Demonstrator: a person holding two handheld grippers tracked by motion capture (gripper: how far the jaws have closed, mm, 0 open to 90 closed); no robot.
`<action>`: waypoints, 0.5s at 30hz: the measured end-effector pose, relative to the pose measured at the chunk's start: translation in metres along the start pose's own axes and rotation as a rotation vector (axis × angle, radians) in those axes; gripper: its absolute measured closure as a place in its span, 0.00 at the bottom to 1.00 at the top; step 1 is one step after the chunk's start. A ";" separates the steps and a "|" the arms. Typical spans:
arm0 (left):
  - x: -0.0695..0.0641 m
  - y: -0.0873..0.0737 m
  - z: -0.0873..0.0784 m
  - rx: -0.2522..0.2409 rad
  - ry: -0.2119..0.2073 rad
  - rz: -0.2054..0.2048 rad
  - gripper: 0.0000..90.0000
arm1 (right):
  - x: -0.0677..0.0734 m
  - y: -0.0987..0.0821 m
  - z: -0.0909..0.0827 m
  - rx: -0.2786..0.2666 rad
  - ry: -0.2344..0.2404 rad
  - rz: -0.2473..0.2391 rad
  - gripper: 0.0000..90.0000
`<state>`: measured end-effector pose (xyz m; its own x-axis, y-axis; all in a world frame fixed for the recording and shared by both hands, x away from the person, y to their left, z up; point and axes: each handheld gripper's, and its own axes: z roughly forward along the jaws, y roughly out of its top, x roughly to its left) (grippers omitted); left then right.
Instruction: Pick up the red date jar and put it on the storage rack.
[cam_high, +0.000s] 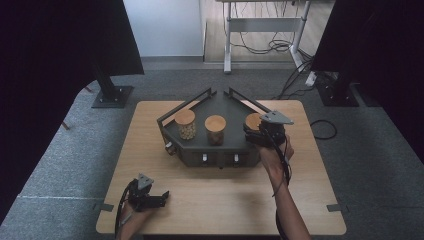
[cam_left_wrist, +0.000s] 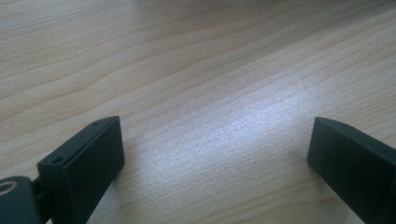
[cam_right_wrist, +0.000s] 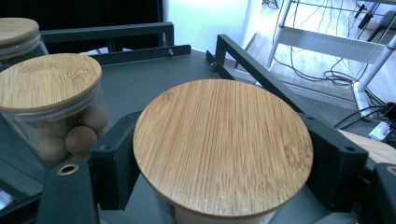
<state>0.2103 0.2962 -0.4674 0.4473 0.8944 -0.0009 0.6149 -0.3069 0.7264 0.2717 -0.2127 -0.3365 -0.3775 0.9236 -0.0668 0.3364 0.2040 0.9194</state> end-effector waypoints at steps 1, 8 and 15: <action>0.000 0.000 0.000 0.000 0.000 0.000 0.04 | 0.000 0.000 0.001 -0.002 -0.001 0.000 0.25; 0.000 0.000 0.000 0.000 0.000 0.000 0.04 | 0.003 0.003 0.007 0.003 0.004 -0.005 0.25; 0.000 0.000 0.000 0.000 0.000 0.000 0.04 | 0.005 0.002 0.014 0.012 0.008 -0.002 0.25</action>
<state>0.2103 0.2960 -0.4674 0.4472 0.8944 -0.0007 0.6152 -0.3070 0.7261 0.2825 -0.2035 -0.3409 -0.3850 0.9206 -0.0650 0.3463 0.2094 0.9145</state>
